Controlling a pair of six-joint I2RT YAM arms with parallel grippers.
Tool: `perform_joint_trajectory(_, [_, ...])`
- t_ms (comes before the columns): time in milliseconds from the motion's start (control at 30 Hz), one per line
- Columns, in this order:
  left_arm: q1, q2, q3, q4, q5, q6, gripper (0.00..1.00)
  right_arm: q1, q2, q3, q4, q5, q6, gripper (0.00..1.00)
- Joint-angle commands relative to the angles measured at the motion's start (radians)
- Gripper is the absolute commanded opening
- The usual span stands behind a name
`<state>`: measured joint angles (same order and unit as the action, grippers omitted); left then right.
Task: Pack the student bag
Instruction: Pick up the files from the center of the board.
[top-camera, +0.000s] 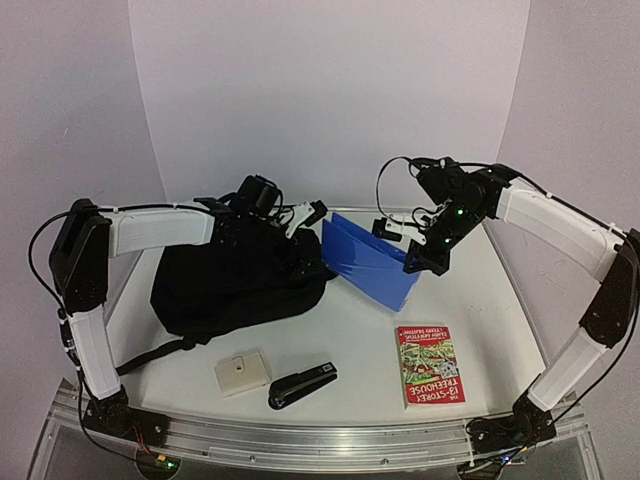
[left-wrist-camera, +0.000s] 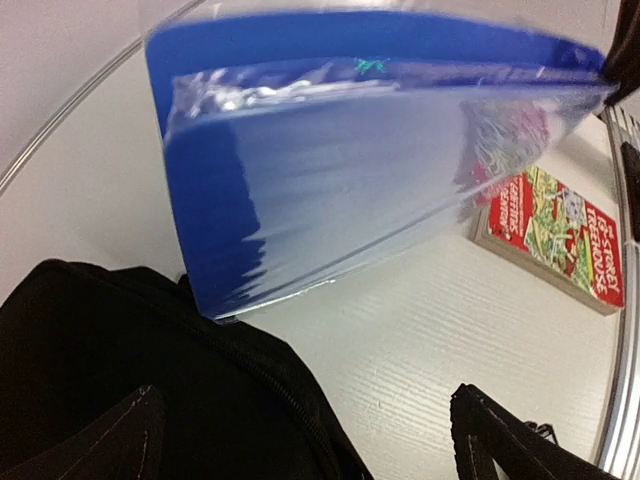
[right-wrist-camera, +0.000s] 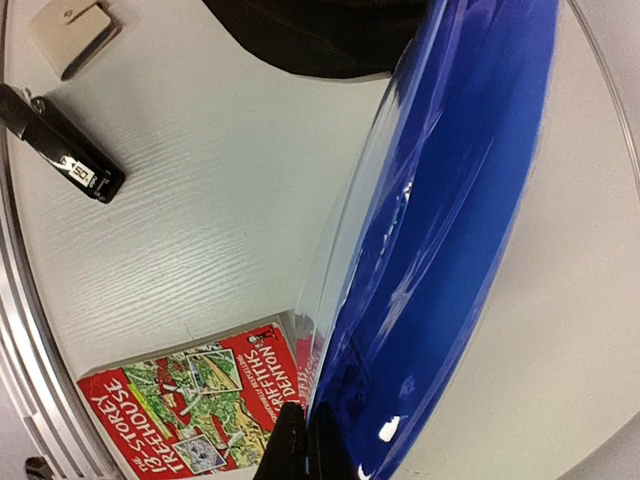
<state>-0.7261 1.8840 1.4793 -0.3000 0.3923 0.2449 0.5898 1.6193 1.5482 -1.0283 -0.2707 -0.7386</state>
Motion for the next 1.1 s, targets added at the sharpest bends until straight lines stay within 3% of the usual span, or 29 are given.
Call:
perform_joint_trajectory(0, [-0.001,-0.115,-0.108,0.227,0.038,0.099,1.0,0.035,-0.077,0.008,0.001,0.072,-0.114,0.0])
perform_joint_trajectory(600, [0.002,-0.226,-0.246,0.445,0.042,0.155,0.98,0.085,-0.181,-0.01,-0.052,0.076,-0.146,0.0])
perform_joint_trajectory(833, [0.002,-0.168,-0.18,0.431,0.13,0.12,0.97,0.085,-0.245,-0.027,-0.075,0.079,-0.149,0.0])
perform_joint_trajectory(933, [0.001,-0.133,-0.118,0.386,0.218,0.083,0.85,0.085,-0.271,-0.039,-0.081,0.08,-0.148,0.0])
perform_joint_trajectory(1000, [-0.001,-0.119,-0.079,0.353,0.277,0.063,0.66,0.085,-0.288,-0.051,-0.082,0.08,-0.147,0.0])
perform_joint_trajectory(1067, [-0.008,-0.125,-0.075,0.349,0.328,0.039,0.55,0.085,-0.299,-0.056,-0.083,0.075,-0.143,0.0])
